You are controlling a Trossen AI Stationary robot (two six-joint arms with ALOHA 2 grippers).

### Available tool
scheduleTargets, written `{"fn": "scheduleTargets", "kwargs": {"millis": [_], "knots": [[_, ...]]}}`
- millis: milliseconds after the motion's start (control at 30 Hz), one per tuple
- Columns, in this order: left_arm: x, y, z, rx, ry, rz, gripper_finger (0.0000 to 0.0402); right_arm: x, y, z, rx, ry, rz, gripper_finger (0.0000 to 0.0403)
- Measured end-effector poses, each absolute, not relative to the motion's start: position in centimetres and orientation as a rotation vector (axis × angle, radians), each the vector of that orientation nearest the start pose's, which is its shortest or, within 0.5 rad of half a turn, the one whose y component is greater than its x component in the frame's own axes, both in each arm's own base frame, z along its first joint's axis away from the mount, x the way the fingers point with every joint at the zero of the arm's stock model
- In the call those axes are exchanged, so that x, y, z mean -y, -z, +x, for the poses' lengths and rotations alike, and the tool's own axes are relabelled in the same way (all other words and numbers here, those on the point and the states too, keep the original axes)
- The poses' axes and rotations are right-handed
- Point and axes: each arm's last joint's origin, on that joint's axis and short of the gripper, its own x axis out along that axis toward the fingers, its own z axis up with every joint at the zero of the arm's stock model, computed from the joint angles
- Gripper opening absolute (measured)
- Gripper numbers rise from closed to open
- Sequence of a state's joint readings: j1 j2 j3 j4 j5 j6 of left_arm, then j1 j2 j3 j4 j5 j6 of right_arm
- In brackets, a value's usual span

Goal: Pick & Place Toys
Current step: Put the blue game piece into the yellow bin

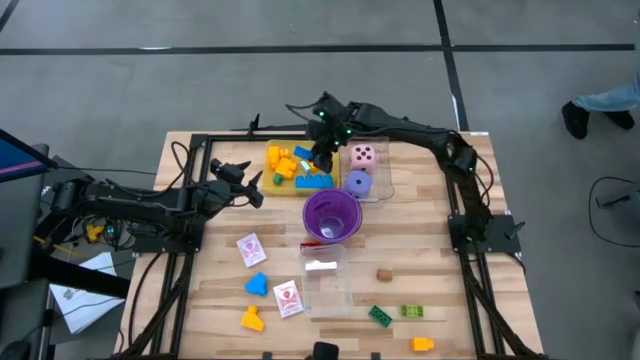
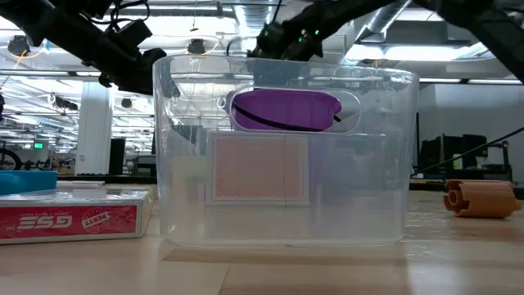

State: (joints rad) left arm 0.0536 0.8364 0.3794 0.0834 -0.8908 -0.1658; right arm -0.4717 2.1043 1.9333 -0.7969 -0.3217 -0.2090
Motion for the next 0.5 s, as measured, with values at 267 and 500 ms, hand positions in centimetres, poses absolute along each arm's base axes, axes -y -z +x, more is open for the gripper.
{"fn": "scheduleTargets", "kwargs": {"millis": [267, 500], "knots": [[-3.1, -21.4, 16.8, -0.277, -0.952, 0.005, 0.0209, 20.1, -23.4, 42.3, -1.004, 0.017, 0.218, 0.0135], [-3.1, -21.4, 16.8, -0.276, -0.952, 0.004, 0.0209, 18.9, -23.1, 42.4, -1.049, -0.054, 0.19, 0.0135]]}}
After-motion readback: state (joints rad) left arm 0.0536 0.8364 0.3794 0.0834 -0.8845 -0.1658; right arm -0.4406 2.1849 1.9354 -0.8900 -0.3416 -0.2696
